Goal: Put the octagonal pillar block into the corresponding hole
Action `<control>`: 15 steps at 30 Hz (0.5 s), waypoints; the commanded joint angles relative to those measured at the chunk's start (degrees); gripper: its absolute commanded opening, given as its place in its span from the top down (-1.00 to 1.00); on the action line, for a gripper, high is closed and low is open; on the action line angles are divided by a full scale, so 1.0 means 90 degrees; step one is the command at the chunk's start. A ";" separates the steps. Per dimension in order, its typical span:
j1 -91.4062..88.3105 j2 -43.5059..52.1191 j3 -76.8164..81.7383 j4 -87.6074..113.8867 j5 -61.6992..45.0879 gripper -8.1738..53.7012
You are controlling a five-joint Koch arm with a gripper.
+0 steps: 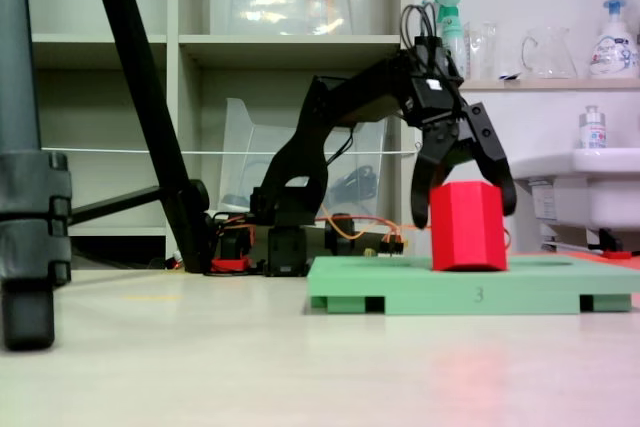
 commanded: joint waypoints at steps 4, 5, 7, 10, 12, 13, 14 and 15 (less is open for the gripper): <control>0.0244 0.0039 -0.0430 -0.0928 -0.0859 -0.42; 0.0244 0.0029 -0.0420 -0.0928 -0.0879 -0.42; 0.0234 0.0000 -0.0420 -0.0928 -0.0879 -0.42; 0.0186 -0.0029 -0.0420 -0.0937 -0.0928 -0.42; 0.0156 -0.0068 -0.0420 -0.0928 -0.0918 -0.42; 0.0137 -0.0098 -0.0410 -0.0908 -0.0898 -0.42; 0.0107 -0.0117 -0.0391 -0.0859 -0.0869 -0.42; 0.0078 -0.0137 -0.0381 -0.0801 -0.0830 -0.42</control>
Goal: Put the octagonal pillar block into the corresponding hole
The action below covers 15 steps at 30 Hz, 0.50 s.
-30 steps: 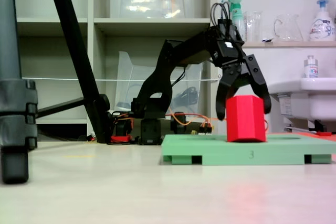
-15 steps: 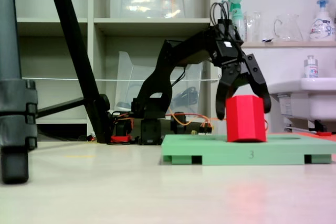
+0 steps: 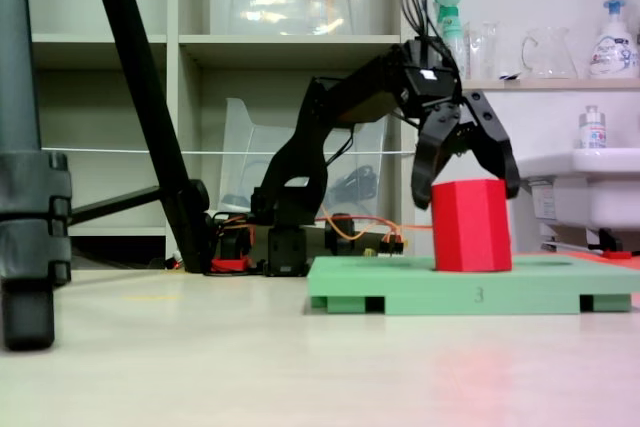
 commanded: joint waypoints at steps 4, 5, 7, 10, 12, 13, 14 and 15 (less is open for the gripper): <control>-0.0215 0.0137 -0.0088 0.0059 0.0205 -0.40; -0.0254 0.0176 -0.0078 0.0176 0.0283 -0.40; -0.0342 0.0225 -0.0059 0.0361 0.0449 -0.38; -0.0459 0.0361 0.0078 0.0361 0.0527 -0.35; -0.0518 0.0410 0.0088 0.0371 0.0576 -0.35; -0.0537 0.0430 0.0098 0.0381 0.0586 -0.35; -0.0547 0.0449 0.0098 0.0420 0.0586 -0.35; -0.0557 0.0488 0.0098 0.0449 0.0586 -0.35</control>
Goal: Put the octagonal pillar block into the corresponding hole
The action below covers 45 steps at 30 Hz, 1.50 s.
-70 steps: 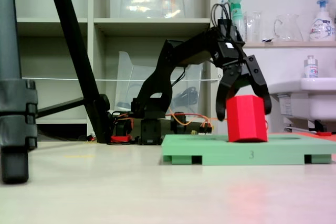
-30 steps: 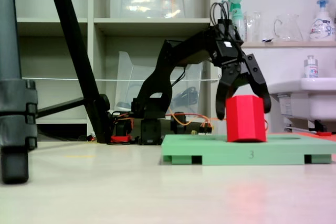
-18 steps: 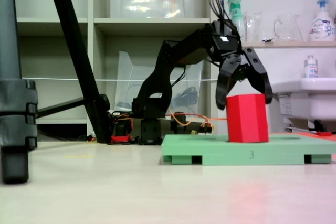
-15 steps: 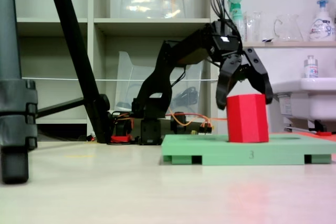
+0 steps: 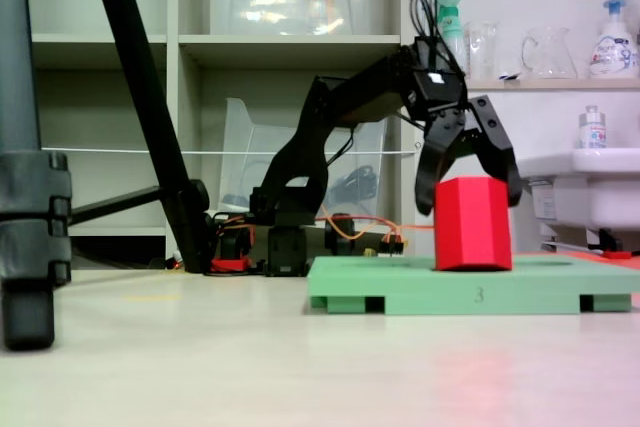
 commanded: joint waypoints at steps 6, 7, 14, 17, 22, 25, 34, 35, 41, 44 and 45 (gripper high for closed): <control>-0.0117 0.0430 -0.0010 0.0039 -0.0039 -0.36; -0.0098 0.0430 -0.0020 0.0039 -0.0039 -0.36; -0.0059 0.0430 -0.0020 0.0029 -0.0049 -0.35; -0.0029 0.0518 -0.0020 0.0186 -0.0049 -0.32; -0.0029 0.0508 -0.0020 0.0420 -0.0313 -0.28; -0.0049 0.0645 -0.0039 0.0527 -0.0322 -0.28; 0.0020 0.0400 -0.0049 0.0576 -0.0361 -0.22; 0.0029 0.0342 -0.0049 0.0576 -0.0352 -0.22; 0.0127 0.0049 -0.0107 0.0498 -0.0225 -0.22; 0.0166 -0.0117 -0.0186 0.0459 -0.0166 -0.23; 0.0186 -0.0146 -0.0205 0.0449 -0.0137 -0.33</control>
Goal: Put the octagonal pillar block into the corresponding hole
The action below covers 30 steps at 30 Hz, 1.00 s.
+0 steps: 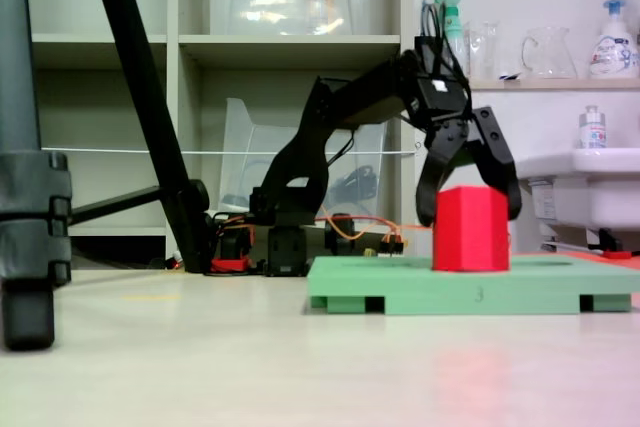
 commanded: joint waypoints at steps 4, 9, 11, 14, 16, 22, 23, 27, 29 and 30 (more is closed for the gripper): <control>0.0068 -0.0010 -0.0117 0.0029 0.0225 -0.57; 0.0059 -0.0010 -0.0117 0.0029 0.0215 -0.95; 0.0088 0.0039 -0.0117 0.0039 0.0215 -0.95; 0.0098 0.0127 -0.0117 0.0127 0.0166 -0.95; 0.0078 0.0303 -0.0107 0.0361 0.0010 -0.95; 0.0039 0.1953 -0.0059 0.1025 -0.2529 -0.76; 0.0146 0.2295 -0.0039 0.1289 -0.3457 -0.66; 0.0400 0.3477 0.0527 0.1768 -0.6709 -0.45; 0.0586 0.4277 0.1191 0.1738 -0.7676 -0.45; 0.0674 0.4658 0.1514 0.1660 -0.7969 -0.47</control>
